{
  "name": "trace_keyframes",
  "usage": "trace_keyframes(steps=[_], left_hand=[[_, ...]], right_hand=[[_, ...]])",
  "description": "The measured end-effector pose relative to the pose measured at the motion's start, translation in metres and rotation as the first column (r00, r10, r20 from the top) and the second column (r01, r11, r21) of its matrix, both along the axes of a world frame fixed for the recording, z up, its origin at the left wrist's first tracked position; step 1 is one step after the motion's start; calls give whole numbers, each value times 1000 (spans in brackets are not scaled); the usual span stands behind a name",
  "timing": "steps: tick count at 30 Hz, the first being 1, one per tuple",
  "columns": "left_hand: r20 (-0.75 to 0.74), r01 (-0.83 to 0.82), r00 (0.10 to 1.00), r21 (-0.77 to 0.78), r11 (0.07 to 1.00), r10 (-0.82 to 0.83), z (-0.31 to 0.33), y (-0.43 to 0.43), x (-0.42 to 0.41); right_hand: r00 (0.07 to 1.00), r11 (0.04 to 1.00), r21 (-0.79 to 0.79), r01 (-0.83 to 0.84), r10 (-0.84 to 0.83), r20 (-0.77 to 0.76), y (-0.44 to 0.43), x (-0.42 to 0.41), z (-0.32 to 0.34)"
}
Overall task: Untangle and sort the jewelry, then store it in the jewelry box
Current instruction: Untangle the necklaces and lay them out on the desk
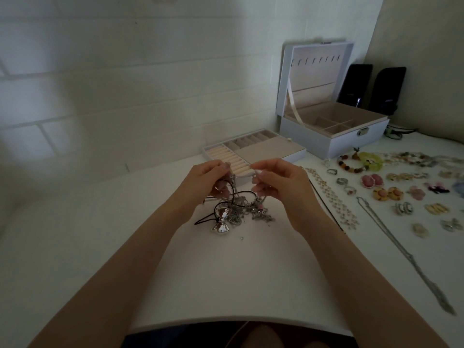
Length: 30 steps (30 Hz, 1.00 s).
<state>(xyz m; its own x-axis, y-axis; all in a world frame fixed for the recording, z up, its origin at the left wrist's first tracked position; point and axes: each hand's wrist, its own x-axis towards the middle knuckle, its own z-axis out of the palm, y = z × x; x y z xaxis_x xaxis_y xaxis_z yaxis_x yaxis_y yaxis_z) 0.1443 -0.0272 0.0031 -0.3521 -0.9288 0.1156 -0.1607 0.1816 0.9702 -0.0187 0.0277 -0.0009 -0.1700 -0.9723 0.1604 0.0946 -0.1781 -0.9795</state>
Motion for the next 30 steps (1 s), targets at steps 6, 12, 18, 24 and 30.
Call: trace_keyframes(steps=[6, 12, 18, 24, 30], left_hand=[[-54, 70, 996, -12, 997, -70, 1, 1, 1], [-52, 113, 992, -39, 993, -115, 3, 5, 0], [-77, 125, 989, -27, 992, -127, 2, 5, -1], [-51, 119, 991, -39, 992, -121, 3, 4, 2], [60, 108, 993, -62, 992, -105, 4, 5, 2]], right_hand=[[902, 989, -62, 136, -149, -405, 0, 10, -7], [924, 999, -45, 18, -34, -381, 0, 15, -8], [936, 1000, -19, -2, -5, -351, 0, 17, -10], [986, 999, -33, 18, -23, -163, -1, 10, -5], [998, 999, -30, 14, -16, -67, 1, 6, 0]])
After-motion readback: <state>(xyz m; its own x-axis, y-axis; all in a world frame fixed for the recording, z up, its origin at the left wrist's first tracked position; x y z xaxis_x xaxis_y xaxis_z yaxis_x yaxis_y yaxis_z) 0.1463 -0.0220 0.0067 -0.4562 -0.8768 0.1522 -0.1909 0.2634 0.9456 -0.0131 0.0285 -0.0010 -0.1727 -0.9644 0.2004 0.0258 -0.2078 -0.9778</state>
